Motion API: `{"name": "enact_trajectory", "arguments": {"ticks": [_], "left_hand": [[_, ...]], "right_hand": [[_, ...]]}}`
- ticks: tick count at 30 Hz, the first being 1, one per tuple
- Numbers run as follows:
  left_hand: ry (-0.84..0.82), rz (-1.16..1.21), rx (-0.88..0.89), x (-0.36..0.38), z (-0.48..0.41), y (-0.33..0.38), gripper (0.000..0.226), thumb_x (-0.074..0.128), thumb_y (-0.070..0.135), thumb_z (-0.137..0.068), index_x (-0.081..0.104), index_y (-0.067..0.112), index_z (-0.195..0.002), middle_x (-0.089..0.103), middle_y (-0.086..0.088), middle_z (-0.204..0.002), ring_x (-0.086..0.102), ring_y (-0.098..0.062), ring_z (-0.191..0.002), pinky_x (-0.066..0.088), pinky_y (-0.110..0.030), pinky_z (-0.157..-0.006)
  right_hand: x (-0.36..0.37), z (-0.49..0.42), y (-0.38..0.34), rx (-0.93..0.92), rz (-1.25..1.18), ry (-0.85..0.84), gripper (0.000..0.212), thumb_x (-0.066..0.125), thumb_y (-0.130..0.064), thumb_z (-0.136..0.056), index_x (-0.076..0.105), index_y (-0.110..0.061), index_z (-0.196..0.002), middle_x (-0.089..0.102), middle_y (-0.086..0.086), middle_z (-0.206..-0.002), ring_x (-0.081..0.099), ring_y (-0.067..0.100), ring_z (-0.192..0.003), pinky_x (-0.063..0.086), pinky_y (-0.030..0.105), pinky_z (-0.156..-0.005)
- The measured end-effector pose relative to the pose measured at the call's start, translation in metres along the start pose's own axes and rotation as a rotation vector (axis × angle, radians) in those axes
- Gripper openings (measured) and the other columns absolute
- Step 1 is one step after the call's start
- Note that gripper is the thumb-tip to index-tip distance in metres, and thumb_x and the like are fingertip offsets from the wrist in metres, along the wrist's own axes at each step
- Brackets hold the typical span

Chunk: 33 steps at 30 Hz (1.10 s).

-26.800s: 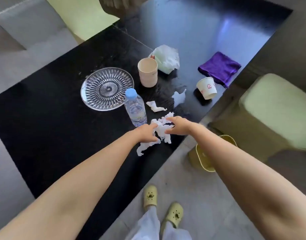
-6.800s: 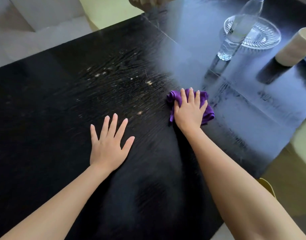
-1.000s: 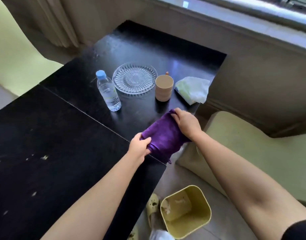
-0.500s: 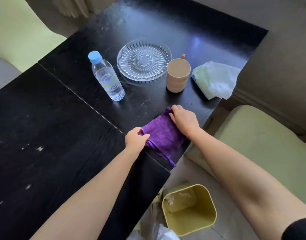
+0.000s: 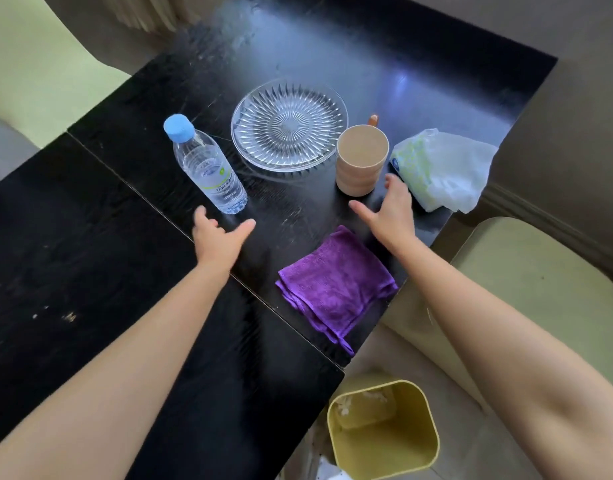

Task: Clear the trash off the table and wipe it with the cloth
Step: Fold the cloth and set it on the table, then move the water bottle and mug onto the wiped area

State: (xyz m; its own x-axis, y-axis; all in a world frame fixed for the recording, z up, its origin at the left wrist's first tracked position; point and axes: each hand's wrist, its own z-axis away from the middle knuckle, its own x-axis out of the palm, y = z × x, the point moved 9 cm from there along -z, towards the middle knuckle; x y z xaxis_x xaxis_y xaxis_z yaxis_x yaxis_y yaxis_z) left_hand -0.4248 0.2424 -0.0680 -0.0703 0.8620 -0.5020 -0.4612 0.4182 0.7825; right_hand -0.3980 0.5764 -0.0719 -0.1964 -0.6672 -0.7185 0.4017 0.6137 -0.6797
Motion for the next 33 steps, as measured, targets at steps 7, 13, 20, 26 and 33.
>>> {"name": "enact_trajectory", "arguments": {"ticks": [7,13,20,26,33], "left_hand": [[-0.038,0.172,0.234,-0.025,-0.05,0.059,0.116,0.082,0.026,-0.063,0.004,0.027,-0.149,0.025,-0.002,-0.154,0.034,-0.015,-0.136,0.031,-0.036,-0.113],[0.029,0.168,0.282,-0.027,-0.041,0.072,0.074,0.075,0.014,-0.075,0.031,0.012,-0.134,0.043,0.004,-0.124,0.047,-0.009,-0.115,0.044,-0.019,-0.093],[0.093,0.201,0.251,-0.063,-0.014,0.044,0.071,0.076,0.014,-0.074,0.034,0.013,-0.131,0.044,0.008,-0.121,0.048,-0.008,-0.111,0.04,-0.014,-0.086],[0.222,0.239,0.197,-0.137,0.01,-0.001,0.068,0.076,0.015,-0.074,0.037,0.014,-0.129,0.045,0.011,-0.117,0.05,-0.004,-0.105,0.041,-0.012,-0.084],[0.388,0.235,0.102,-0.25,0.03,-0.072,0.066,0.077,0.016,-0.073,0.037,0.015,-0.125,0.048,0.006,-0.119,0.053,-0.011,-0.109,0.046,-0.025,-0.092]], "right_hand": [[0.001,-0.043,-0.02,0.033,-0.317,-0.006,0.1,0.077,-0.049,-0.047,0.038,-0.017,-0.134,0.05,0.002,-0.133,0.045,0.023,-0.126,0.038,0.04,-0.108],[0.009,-0.045,-0.026,0.026,-0.455,0.054,0.086,0.084,-0.034,-0.053,0.043,-0.013,-0.126,0.052,-0.007,-0.114,0.054,0.017,-0.113,0.045,0.042,-0.102],[0.029,-0.014,-0.087,-0.167,-0.368,0.013,0.078,0.08,-0.031,-0.061,0.043,-0.013,-0.127,0.047,-0.005,-0.119,0.046,0.025,-0.12,0.041,0.028,-0.098],[0.084,0.037,-0.161,-0.269,-0.53,-0.143,0.072,0.082,-0.031,-0.055,0.042,-0.026,-0.114,0.053,-0.012,-0.107,0.056,0.015,-0.108,0.045,0.017,-0.087],[0.17,0.132,-0.225,-0.344,-0.604,-0.364,0.067,0.085,-0.023,-0.058,0.043,-0.038,-0.107,0.054,-0.017,-0.111,0.057,0.006,-0.108,0.045,0.009,-0.084]]}}
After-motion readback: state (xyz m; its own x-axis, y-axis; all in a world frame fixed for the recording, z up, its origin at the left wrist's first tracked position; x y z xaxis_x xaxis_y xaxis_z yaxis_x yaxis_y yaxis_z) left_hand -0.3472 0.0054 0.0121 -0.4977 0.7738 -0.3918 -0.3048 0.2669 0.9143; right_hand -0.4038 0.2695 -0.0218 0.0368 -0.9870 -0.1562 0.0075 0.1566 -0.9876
